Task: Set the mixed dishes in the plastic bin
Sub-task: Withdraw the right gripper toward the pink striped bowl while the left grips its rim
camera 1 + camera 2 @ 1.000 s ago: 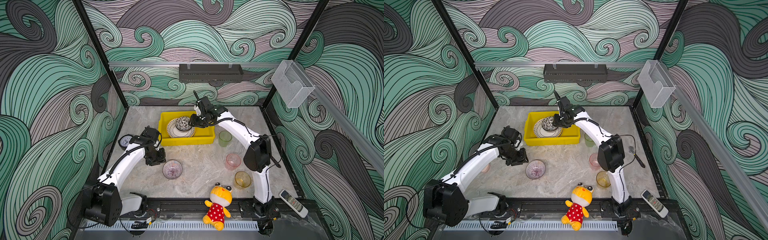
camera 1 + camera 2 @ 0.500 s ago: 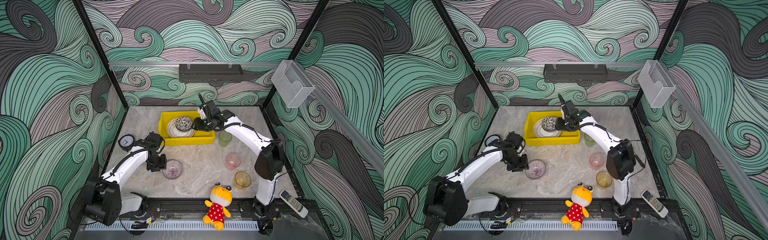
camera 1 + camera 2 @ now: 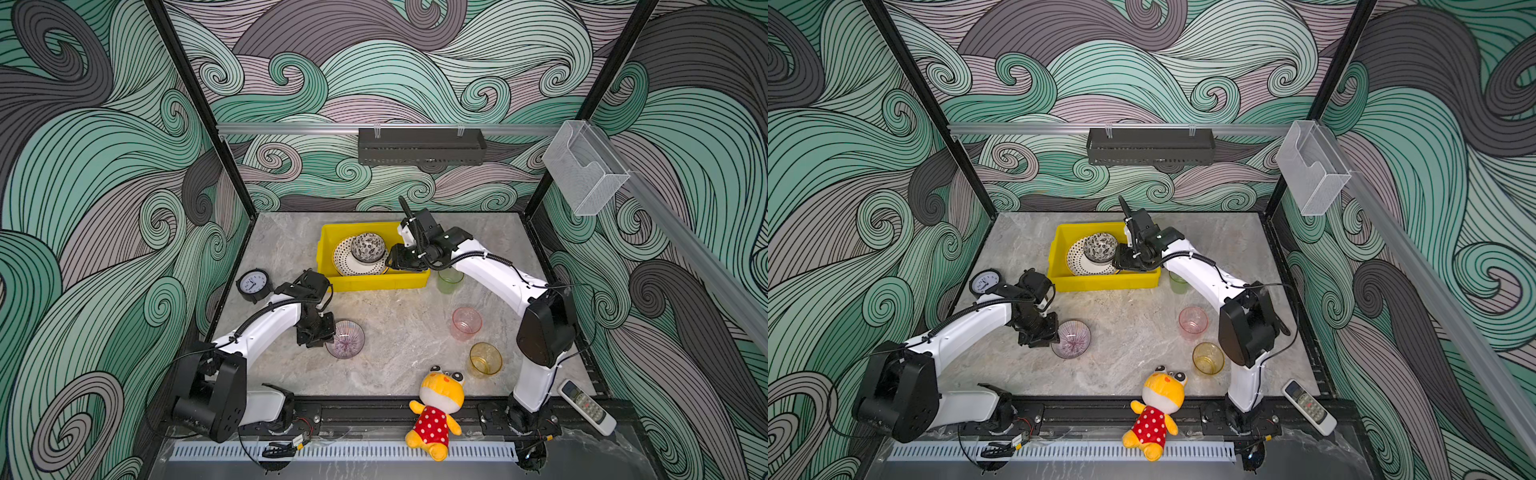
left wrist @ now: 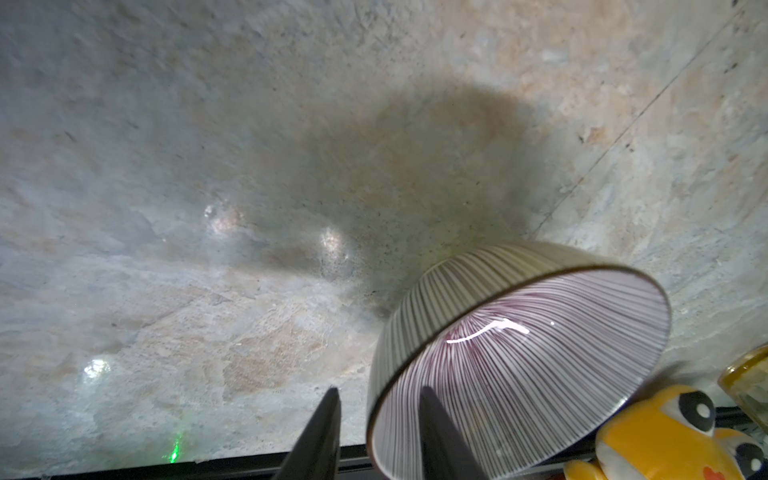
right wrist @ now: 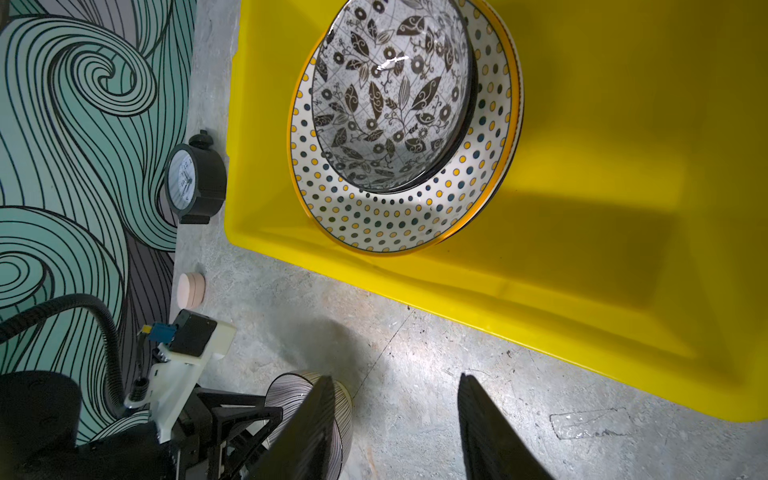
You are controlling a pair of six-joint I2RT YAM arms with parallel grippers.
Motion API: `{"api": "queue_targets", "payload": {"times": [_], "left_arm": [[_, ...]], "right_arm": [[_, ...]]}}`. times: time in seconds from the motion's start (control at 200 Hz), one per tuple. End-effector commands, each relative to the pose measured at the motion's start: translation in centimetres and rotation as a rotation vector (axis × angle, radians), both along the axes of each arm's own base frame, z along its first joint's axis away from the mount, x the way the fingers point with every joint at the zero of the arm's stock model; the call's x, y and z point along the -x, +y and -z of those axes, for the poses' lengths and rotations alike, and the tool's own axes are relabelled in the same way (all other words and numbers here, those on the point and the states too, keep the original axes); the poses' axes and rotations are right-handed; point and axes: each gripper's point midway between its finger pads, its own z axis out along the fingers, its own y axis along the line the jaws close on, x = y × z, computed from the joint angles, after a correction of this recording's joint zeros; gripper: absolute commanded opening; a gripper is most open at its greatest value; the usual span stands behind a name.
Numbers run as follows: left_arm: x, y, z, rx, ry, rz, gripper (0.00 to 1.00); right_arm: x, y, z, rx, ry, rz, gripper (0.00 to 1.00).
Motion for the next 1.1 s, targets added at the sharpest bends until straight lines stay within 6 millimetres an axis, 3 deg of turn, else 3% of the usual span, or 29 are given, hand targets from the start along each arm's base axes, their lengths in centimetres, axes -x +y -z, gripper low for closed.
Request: {"api": "queue_targets", "payload": {"times": [0.0, 0.711, 1.096], "left_arm": [[-0.4, -0.2, 0.4, -0.005, -0.010, -0.018, 0.31], [-0.3, 0.0, 1.2, -0.034, -0.008, -0.016, 0.10], [-0.9, -0.1, -0.5, -0.028, -0.050, -0.003, 0.00]], "right_arm": [[1.0, 0.7, -1.2, -0.035, -0.019, -0.040, 0.50], [3.7, 2.3, -0.2, -0.014, 0.017, -0.115, 0.49], [4.9, 2.8, 0.1, -0.004, 0.025, -0.147, 0.49]]}}
